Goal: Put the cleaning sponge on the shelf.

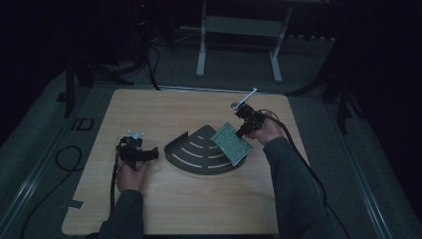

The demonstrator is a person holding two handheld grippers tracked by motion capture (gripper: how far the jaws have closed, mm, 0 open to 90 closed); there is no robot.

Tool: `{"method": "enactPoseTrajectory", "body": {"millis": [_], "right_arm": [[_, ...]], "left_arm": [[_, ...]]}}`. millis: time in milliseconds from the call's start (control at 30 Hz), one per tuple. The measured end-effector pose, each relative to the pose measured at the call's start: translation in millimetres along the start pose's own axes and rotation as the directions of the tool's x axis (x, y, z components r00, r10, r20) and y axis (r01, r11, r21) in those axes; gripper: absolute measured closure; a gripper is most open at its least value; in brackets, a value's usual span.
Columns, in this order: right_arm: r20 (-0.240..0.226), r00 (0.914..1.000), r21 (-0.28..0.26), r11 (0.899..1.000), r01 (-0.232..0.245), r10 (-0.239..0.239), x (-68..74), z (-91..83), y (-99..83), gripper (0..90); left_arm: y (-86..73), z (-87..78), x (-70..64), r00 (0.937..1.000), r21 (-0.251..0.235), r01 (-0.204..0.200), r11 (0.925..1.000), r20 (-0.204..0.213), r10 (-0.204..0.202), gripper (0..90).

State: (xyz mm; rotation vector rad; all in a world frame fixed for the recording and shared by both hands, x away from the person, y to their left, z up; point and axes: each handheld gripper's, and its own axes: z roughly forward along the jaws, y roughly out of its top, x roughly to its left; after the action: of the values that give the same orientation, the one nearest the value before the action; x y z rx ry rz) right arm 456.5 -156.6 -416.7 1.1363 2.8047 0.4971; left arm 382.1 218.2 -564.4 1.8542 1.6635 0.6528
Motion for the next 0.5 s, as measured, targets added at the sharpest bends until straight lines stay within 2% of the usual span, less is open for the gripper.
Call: {"method": "enactPoseTrajectory", "body": {"millis": [500], "right_arm": [[0.002, 1.0, -0.008, 1.0, -0.004, 0.004, 2.5, 11.1, 7.9, 89.5]], "left_arm": [[0.0, 0.0, 0.0, 1.0, 0.0, 0.0, 1.0, 0.0, 0.0, 2.4]]}}
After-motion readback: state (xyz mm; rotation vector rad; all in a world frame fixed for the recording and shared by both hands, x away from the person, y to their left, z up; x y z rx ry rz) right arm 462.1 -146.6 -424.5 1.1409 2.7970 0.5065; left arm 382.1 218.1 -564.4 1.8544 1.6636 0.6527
